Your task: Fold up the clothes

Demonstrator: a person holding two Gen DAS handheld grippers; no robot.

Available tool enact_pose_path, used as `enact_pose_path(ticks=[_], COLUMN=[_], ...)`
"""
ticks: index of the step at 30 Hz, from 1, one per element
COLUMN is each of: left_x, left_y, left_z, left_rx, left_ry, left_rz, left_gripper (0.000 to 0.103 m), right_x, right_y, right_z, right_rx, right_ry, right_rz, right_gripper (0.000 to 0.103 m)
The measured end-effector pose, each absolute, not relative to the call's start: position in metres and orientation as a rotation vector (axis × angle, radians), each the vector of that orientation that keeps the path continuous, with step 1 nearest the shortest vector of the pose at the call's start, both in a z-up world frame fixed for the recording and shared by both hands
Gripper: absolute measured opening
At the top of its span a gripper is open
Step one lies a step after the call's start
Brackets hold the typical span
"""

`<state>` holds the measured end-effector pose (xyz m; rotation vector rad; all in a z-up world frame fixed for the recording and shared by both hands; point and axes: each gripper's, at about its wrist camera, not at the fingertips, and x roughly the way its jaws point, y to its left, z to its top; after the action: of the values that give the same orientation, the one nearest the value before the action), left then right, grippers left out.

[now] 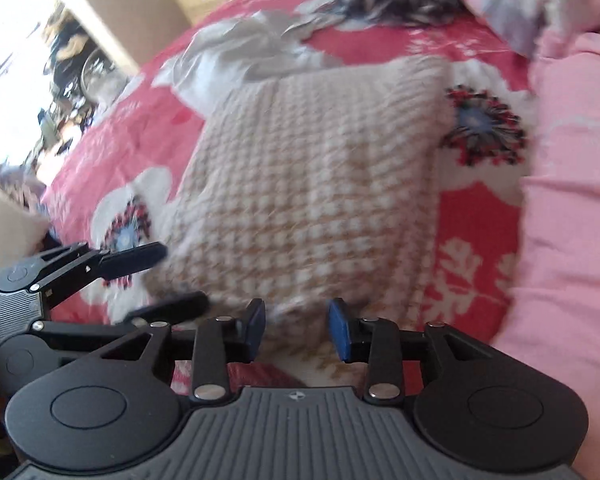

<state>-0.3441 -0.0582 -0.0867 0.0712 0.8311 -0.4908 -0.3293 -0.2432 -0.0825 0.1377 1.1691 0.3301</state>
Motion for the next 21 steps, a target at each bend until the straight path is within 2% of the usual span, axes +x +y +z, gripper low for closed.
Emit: enact_pose_path(ticks=[1, 3, 5, 12, 15, 18, 20, 21], left_x=[-0.35, -0.356, -0.355, -0.364, -0.376, -0.392, -0.403, -0.407], left_y=[-0.058, -0.066, -0.076, -0.063, -0.053, -0.042, -0.035, -0.032], left_z=[-0.09, -0.101, -0.111, -0.082, -0.066, -0.055, -0.047, -0.044], left_rx=[0.093, 0.141, 0.199, 0.135, 0.125, 0.091, 0.056, 0.041], left_ry=[0.834, 0.831, 0.83, 0.839, 0.832, 0.815, 0.795, 0.785], left_rz=[-0.485, -0.468, -0.434, -0.393, -0.318, -0.276, -0.273, -0.274], left_gripper=[0.058, 0.061, 0.067, 0.065, 0.07, 0.084, 0.099, 0.101], right_x=[-0.325, -0.32, -0.319, -0.365, -0.38, -0.387, -0.388, -0.389], right_y=[-0.239, -0.246, -0.255, -0.26, -0.261, -0.258, -0.257, -0.257], right_z=[-0.096, -0.107, -0.108, -0.06, -0.046, -0.038, -0.035, -0.033], right_rx=[0.127, 0.208, 0.286, 0.197, 0.166, 0.114, 0.095, 0.094], right_ry=[1.18, 1.204, 1.217, 1.082, 1.014, 0.973, 0.961, 0.954], right_rz=[0.327, 0.327, 0.321, 0.223, 0.181, 0.153, 0.141, 0.137], right_gripper=[0.051, 0.057, 0.057, 0.056, 0.056, 0.058, 0.059, 0.059])
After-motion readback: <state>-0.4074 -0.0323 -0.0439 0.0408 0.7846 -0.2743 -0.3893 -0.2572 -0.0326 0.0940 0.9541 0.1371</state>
